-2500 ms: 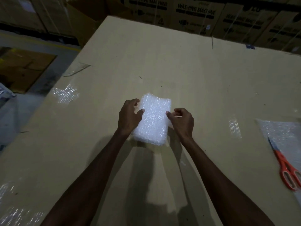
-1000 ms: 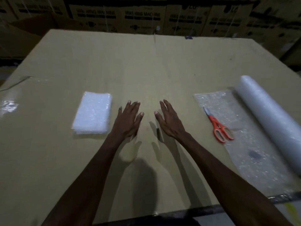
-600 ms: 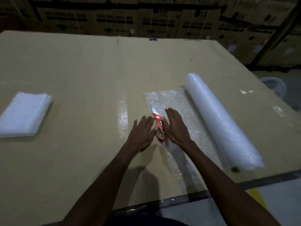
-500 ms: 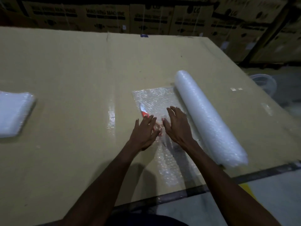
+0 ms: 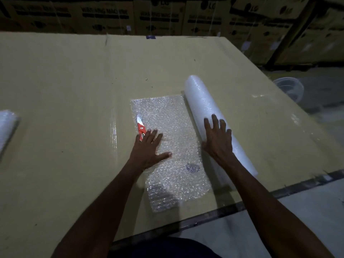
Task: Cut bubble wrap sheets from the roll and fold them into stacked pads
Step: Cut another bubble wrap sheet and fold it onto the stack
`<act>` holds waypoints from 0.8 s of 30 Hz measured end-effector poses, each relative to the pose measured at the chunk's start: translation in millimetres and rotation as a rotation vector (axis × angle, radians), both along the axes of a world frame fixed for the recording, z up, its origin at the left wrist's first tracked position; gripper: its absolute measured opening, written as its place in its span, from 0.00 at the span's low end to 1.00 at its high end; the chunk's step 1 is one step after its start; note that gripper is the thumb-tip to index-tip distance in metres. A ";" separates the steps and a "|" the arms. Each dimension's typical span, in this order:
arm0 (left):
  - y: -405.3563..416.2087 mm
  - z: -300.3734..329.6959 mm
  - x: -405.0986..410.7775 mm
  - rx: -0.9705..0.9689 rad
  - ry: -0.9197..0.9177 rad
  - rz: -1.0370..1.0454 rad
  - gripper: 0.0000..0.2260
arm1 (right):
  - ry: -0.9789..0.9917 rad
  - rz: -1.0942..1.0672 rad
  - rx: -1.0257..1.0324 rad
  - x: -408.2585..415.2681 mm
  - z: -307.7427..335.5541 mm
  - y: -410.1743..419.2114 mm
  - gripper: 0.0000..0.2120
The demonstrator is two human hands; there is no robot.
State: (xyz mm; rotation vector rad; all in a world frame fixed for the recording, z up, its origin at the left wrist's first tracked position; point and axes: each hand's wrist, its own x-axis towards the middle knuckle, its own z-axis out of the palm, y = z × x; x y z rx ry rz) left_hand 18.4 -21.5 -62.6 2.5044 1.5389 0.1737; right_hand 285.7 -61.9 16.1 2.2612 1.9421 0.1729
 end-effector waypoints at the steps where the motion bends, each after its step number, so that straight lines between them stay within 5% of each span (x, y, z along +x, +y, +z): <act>1: 2.6 -0.9 -11.6 0.003 0.002 -0.013 0.46 | 0.011 -0.005 -0.002 -7.7 1.1 0.5 0.47; 12: 18.4 -2.1 -154.7 -0.003 0.055 -0.087 0.46 | 0.261 -0.057 -0.066 -76.3 22.3 -2.0 0.48; 24: 20.8 1.2 -196.5 -0.013 0.098 -0.136 0.47 | 0.131 -0.071 -0.045 -127.0 -1.6 -28.9 0.47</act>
